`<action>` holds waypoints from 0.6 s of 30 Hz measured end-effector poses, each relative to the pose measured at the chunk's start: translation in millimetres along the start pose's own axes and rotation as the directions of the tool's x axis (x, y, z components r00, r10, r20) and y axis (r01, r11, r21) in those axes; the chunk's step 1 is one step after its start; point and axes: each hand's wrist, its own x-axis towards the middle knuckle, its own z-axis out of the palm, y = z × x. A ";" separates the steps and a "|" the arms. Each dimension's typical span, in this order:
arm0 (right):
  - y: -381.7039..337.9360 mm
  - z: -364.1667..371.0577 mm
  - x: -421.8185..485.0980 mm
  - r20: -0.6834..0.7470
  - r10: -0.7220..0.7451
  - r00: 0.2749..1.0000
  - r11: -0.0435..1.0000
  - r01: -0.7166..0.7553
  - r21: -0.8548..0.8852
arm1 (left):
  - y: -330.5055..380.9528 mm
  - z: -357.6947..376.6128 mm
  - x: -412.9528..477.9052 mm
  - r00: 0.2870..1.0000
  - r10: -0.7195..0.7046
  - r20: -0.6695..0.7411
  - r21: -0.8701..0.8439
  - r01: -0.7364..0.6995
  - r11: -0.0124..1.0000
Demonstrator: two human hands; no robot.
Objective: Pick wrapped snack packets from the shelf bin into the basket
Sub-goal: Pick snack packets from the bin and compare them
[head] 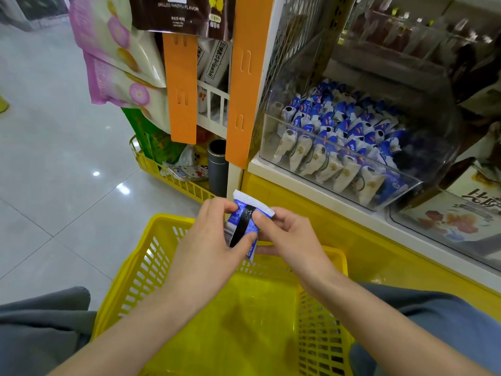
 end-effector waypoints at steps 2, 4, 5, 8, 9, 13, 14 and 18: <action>0.9 0.0 0.2 -0.004 -0.024 1.000 0.999 0.024 -0.030 | -1.3 -0.3 -0.2 1.000 0.013 -0.004 0.063 -0.013 0.998; 2.1 -0.7 0.7 -0.011 -0.048 0.999 0.998 0.048 -0.038 | -3.0 0.5 0.6 0.999 0.031 0.007 0.051 -0.031 0.998; 2.8 -0.8 0.8 -0.014 -0.066 0.998 0.996 0.066 -0.053 | -4.3 1.0 1.2 0.999 0.033 0.017 0.033 -0.034 0.999; 5.0 -0.6 1.5 -0.027 -0.126 0.992 0.982 0.121 -0.145 | -8.0 2.2 3.9 0.998 0.028 0.053 0.001 -0.028 1.000; 5.6 -0.5 2.1 -0.034 -0.140 0.990 0.977 0.133 -0.169 | -7.9 2.4 4.3 0.998 0.030 0.059 0.003 -0.030 1.000; 6.4 -0.3 2.9 -0.059 -0.166 0.984 0.966 0.150 -0.208 | -3.7 1.9 0.2 0.994 0.082 0.068 0.058 -0.086 0.995; 6.4 -0.2 2.4 -0.056 -0.166 0.985 0.968 0.152 -0.200 | -2.3 1.1 -1.2 0.993 0.091 0.073 0.075 -0.097 0.993; 9.0 1.5 0.3 -0.026 -0.185 0.982 0.962 0.175 -0.209 | 4.2 -5.0 -1.1 0.992 0.092 0.087 0.177 -0.106 0.978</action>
